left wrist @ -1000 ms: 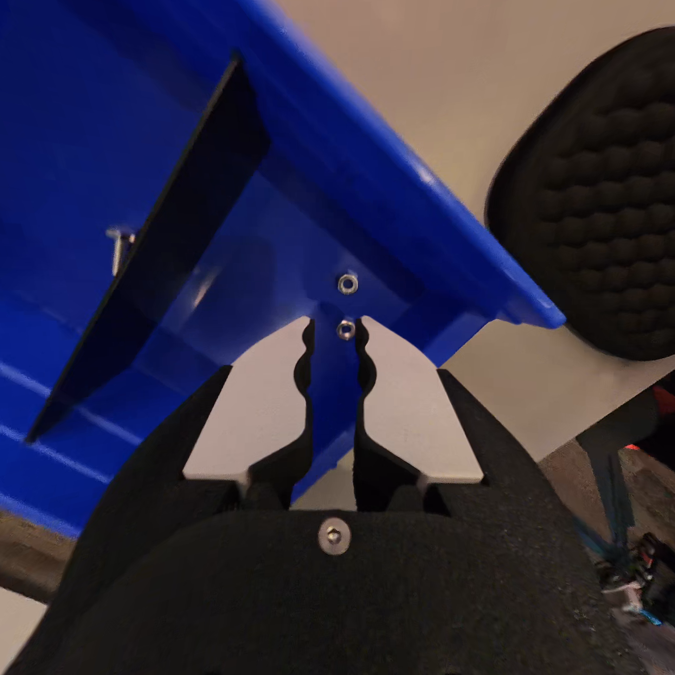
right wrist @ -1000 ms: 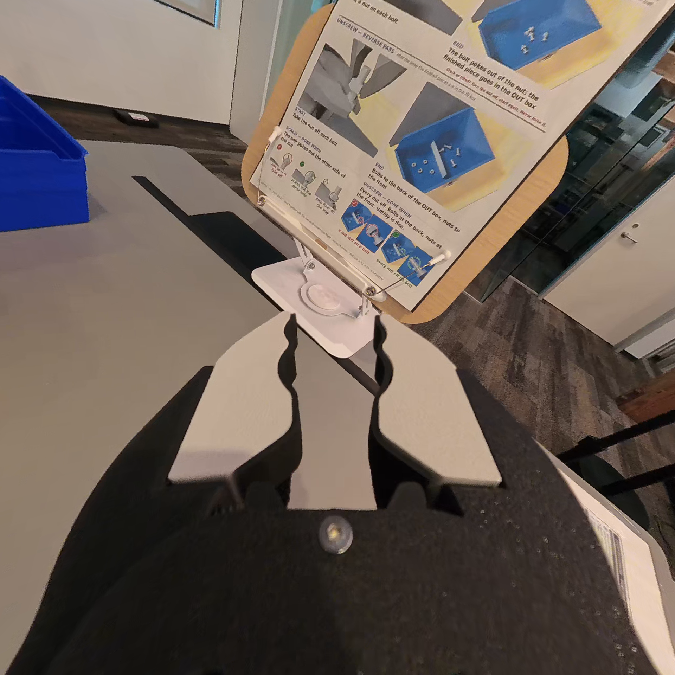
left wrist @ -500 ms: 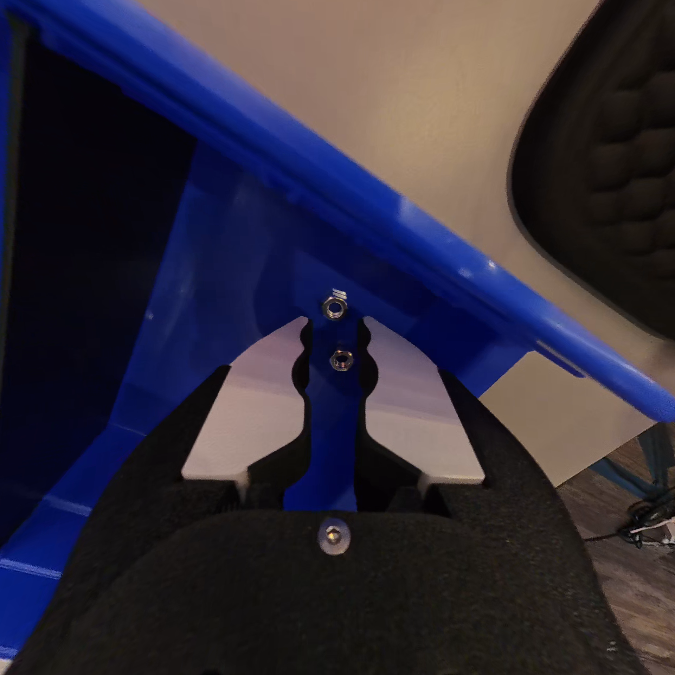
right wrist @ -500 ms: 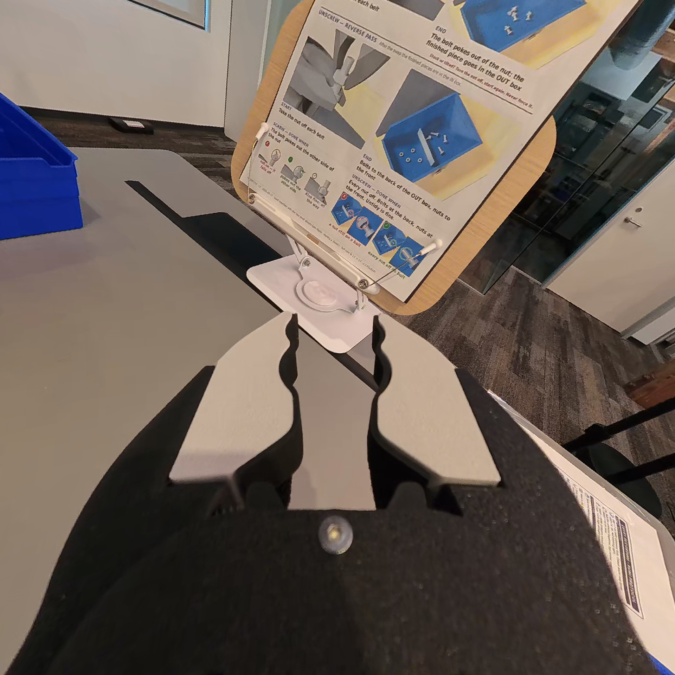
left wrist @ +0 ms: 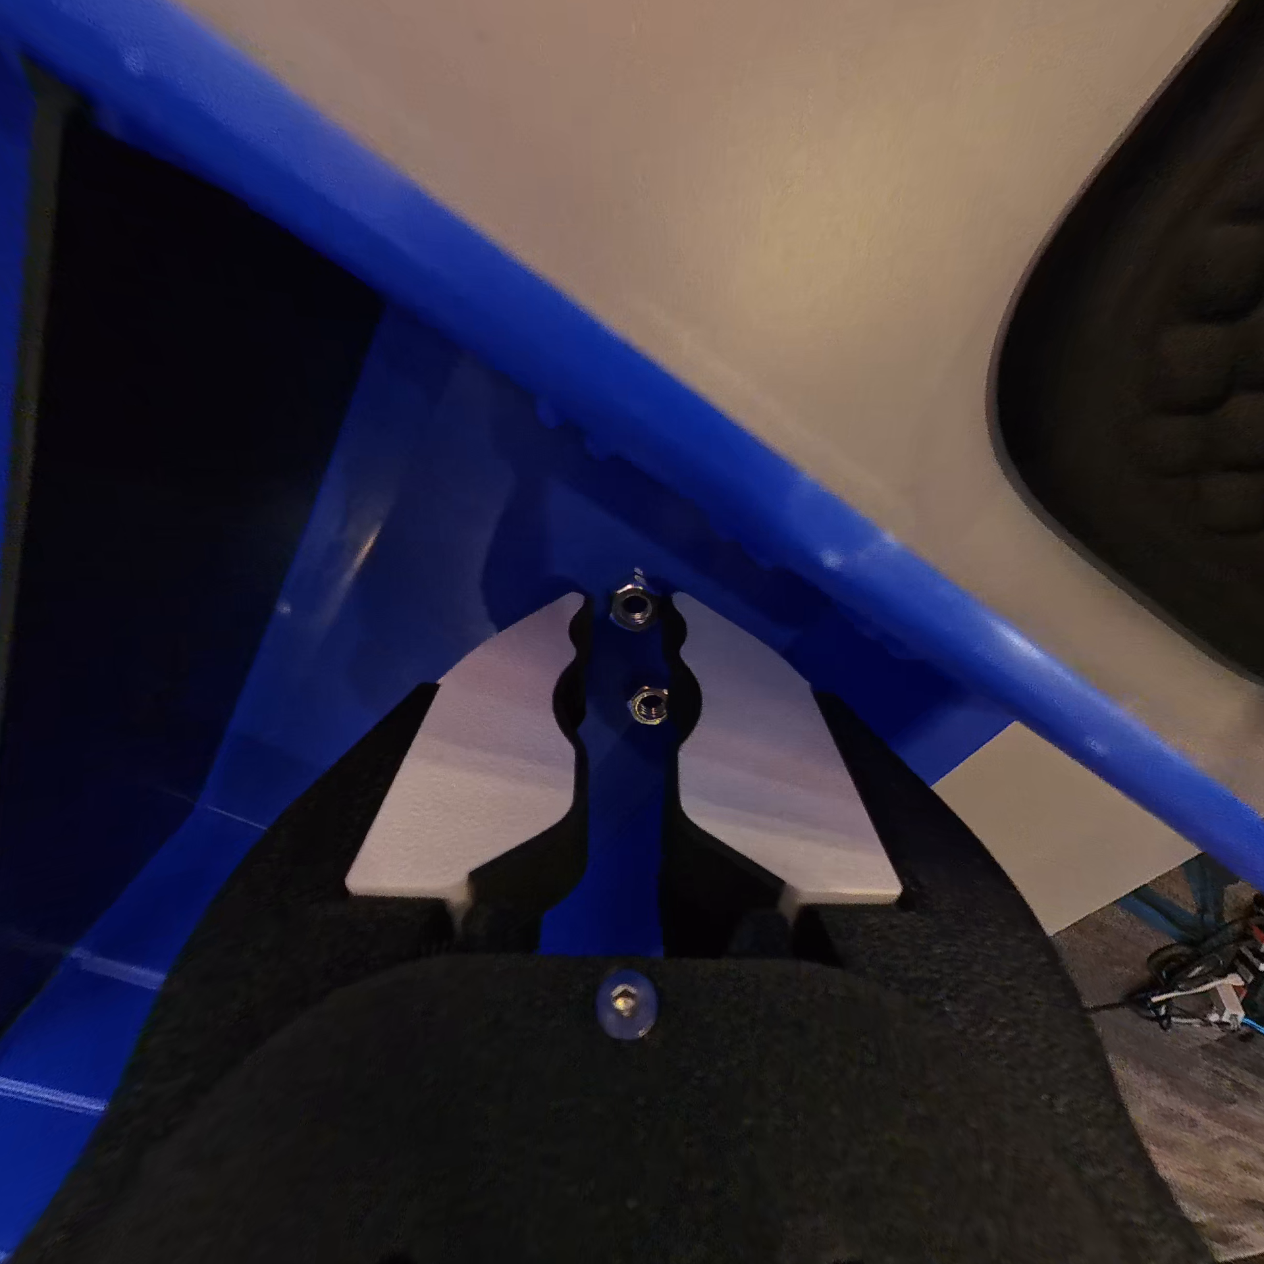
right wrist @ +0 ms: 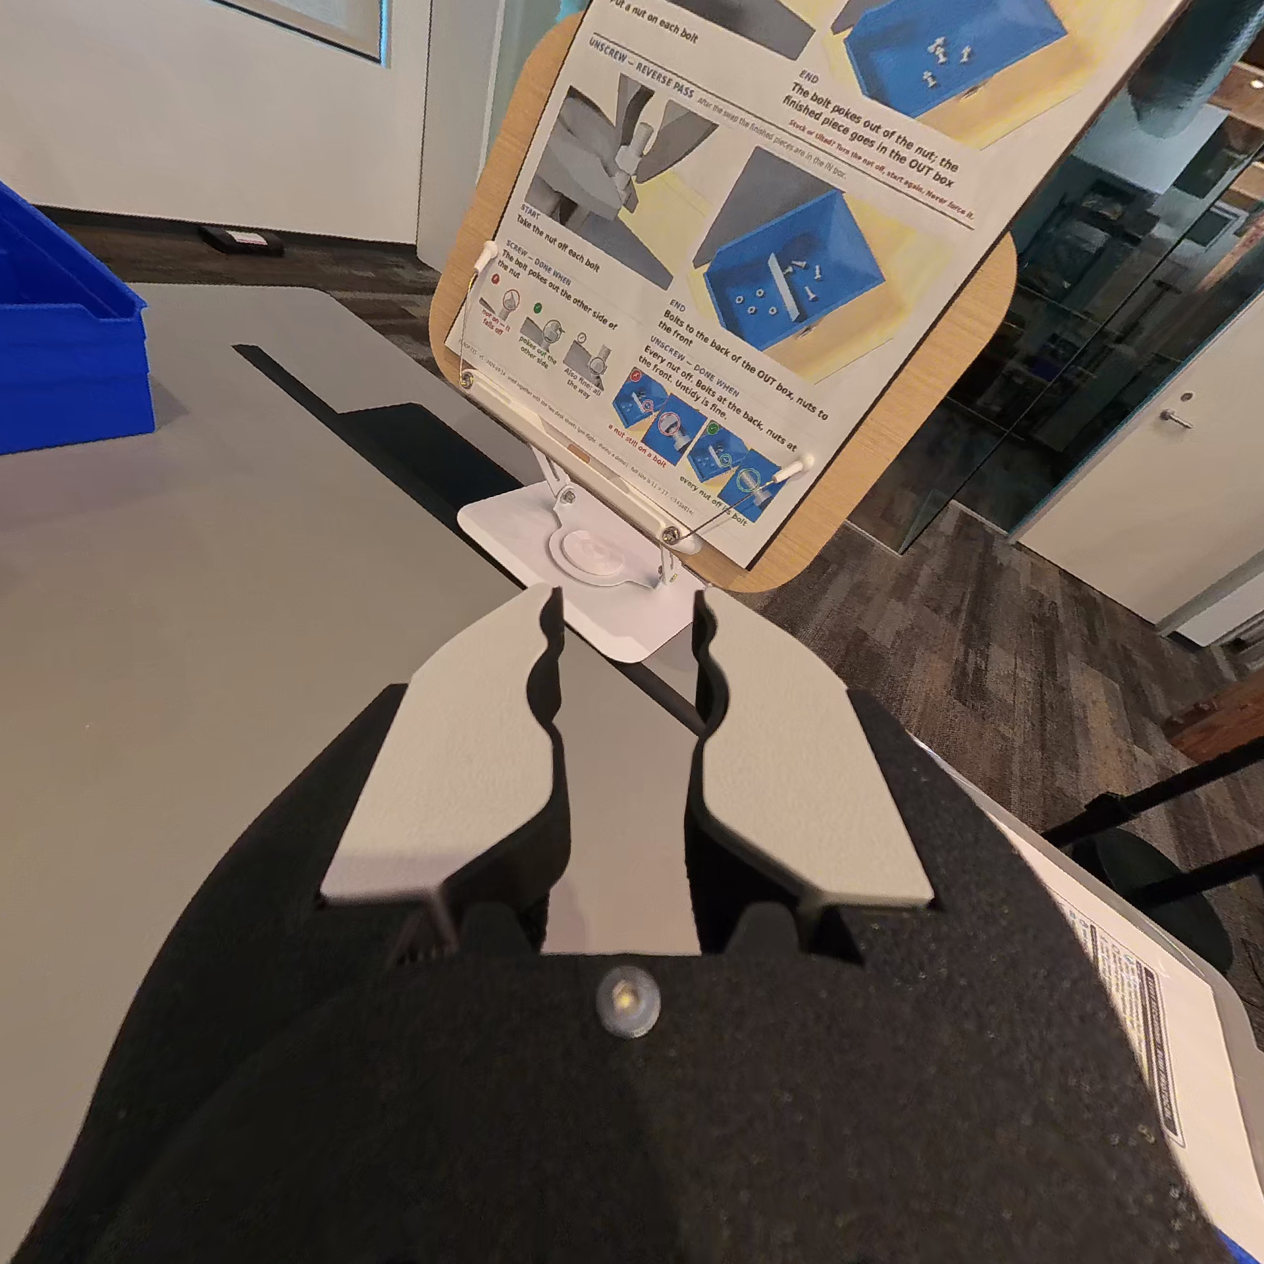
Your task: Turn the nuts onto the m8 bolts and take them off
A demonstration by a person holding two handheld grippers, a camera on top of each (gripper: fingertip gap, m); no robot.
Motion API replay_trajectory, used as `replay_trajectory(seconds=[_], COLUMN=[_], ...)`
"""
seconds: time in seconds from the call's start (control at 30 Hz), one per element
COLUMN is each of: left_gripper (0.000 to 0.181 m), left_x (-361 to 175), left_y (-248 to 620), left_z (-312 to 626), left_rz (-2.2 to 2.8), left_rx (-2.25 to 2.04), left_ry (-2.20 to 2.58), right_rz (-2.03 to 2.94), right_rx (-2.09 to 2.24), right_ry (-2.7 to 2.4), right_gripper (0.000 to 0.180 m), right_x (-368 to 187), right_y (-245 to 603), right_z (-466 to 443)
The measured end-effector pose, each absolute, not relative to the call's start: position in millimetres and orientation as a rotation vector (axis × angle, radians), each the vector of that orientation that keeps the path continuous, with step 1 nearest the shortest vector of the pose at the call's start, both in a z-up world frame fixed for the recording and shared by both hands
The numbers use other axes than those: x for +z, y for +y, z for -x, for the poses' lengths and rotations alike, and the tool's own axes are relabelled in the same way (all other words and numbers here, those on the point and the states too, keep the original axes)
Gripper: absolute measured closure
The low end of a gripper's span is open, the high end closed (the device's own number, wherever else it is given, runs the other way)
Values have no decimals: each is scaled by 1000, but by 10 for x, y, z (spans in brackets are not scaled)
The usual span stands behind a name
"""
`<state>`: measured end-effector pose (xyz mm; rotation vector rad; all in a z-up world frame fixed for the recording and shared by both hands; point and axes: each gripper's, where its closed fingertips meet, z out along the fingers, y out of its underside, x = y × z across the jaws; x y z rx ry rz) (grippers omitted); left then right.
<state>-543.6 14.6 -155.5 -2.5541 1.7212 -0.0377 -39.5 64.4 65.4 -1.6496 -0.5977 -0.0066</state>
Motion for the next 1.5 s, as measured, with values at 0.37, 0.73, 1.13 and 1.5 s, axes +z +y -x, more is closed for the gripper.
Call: replay_trajectory(seconds=[0.37, 0.73, 1.13, 1.5], left_gripper=[166, 166, 166, 167], left_x=[-1539, -129, -1051, -1501], left_y=[125, 513, -80, -239], left_z=[5516, 4824, 1997, 1760], left_rz=[2511, 2221, 1701, 1689], left_rx=[50, 208, -66, 27], left_ry=[1759, 1843, 2378, 2519], right_rz=[1629, 1579, 1703, 1807], right_rx=[24, 69, 21, -20], right_ry=[-561, -522, -529, -528], right_gripper=[146, 147, 148, 148], right_x=[722, 880, 593, 387], right_y=[599, 521, 451, 496], right_z=[306, 253, -64, -269])
